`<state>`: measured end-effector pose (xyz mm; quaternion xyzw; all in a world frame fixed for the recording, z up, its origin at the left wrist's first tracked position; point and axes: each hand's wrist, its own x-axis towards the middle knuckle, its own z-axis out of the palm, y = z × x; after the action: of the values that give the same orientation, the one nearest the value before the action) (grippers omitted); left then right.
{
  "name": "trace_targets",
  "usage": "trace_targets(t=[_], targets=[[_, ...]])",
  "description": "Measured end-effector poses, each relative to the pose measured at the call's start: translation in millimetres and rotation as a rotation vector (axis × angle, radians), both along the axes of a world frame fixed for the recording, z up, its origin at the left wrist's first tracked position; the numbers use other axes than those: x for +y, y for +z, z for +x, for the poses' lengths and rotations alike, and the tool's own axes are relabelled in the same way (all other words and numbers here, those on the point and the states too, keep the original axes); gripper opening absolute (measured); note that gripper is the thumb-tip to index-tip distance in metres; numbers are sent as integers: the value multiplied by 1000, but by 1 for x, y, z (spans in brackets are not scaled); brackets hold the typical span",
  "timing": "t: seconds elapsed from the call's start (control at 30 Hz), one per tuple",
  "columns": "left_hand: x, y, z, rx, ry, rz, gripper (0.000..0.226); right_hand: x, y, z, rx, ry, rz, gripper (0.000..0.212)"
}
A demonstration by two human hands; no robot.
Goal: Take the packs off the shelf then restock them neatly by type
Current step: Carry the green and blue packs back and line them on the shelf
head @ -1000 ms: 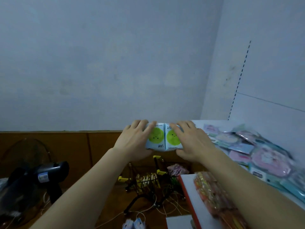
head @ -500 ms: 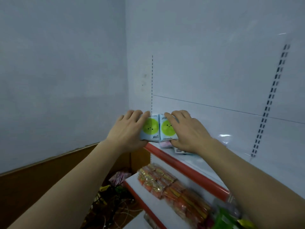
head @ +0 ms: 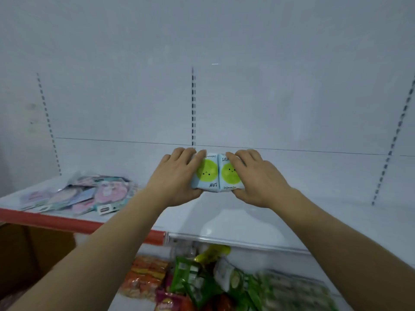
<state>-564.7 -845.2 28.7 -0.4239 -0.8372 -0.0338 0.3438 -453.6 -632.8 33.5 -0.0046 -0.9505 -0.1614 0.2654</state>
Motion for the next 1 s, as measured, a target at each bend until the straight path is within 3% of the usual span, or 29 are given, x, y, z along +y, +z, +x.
trace_targets(t=[0.33, 0.67, 1.0], targets=[[231, -11, 144, 16, -451, -6, 91, 170, -12, 225, -2, -390, -19, 90], [405, -36, 325, 10, -828, -14, 89, 265, -35, 444, -16, -772, -60, 93], [536, -64, 399, 44, -1043, 23, 85, 351, -56, 530, -29, -930, -93, 91]])
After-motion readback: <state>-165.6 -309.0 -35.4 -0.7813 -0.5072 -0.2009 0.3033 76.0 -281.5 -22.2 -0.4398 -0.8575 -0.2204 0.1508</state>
